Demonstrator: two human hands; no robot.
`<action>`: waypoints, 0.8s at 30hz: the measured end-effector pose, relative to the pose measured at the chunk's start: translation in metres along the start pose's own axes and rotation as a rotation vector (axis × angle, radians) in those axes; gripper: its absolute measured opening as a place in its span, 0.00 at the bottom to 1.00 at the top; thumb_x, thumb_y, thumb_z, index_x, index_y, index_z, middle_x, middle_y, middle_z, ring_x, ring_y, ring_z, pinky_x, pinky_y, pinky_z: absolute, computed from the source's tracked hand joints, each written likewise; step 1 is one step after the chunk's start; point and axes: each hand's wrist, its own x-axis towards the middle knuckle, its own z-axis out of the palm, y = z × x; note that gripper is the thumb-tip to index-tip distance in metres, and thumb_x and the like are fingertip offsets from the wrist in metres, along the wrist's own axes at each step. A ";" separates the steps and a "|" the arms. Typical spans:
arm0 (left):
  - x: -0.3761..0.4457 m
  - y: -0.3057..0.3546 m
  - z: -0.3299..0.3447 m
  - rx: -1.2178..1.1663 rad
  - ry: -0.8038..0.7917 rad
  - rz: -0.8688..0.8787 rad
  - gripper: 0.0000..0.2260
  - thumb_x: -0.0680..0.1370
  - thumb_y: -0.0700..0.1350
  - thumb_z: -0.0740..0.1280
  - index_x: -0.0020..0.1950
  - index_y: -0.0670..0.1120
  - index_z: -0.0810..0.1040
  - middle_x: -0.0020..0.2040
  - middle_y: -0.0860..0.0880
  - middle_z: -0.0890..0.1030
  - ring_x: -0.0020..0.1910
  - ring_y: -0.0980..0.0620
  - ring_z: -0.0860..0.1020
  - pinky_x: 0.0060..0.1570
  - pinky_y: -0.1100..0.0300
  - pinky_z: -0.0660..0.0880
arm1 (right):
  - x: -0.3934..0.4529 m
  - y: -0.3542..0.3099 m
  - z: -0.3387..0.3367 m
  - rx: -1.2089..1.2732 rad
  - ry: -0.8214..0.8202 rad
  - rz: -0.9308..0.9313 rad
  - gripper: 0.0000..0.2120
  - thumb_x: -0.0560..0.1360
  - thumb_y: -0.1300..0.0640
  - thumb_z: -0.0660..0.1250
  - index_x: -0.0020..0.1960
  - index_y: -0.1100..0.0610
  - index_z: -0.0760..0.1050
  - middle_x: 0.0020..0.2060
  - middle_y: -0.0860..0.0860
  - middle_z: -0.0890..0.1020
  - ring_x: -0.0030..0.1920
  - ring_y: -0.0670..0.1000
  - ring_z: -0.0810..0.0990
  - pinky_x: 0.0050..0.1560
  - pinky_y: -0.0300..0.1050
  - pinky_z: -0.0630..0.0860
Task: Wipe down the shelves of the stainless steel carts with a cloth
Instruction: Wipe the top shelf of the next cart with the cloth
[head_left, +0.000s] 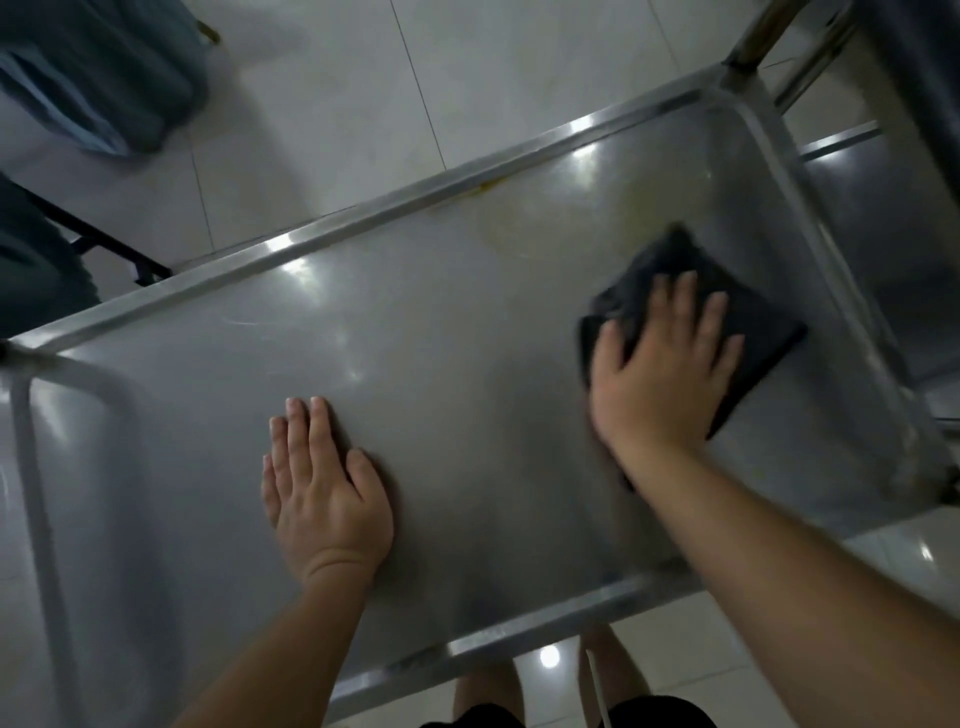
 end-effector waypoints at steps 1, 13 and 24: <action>0.001 0.000 0.000 0.000 0.002 0.003 0.30 0.82 0.53 0.53 0.86 0.52 0.57 0.86 0.51 0.55 0.85 0.51 0.50 0.83 0.50 0.45 | -0.019 -0.021 0.007 -0.005 -0.019 -0.116 0.34 0.81 0.38 0.55 0.83 0.52 0.61 0.83 0.51 0.61 0.83 0.59 0.55 0.80 0.65 0.50; 0.001 0.001 -0.001 0.003 -0.015 -0.001 0.31 0.82 0.53 0.52 0.86 0.52 0.57 0.87 0.51 0.55 0.85 0.51 0.50 0.83 0.50 0.45 | 0.099 -0.010 -0.005 -0.149 -0.263 -0.968 0.36 0.77 0.34 0.52 0.83 0.45 0.60 0.82 0.46 0.61 0.83 0.54 0.55 0.81 0.57 0.48; 0.001 0.001 0.001 0.000 0.005 0.003 0.31 0.81 0.52 0.53 0.86 0.50 0.59 0.86 0.50 0.57 0.85 0.50 0.51 0.83 0.49 0.46 | 0.081 -0.061 0.002 -0.038 -0.055 -0.199 0.34 0.82 0.38 0.49 0.83 0.53 0.60 0.83 0.51 0.60 0.83 0.59 0.54 0.80 0.65 0.50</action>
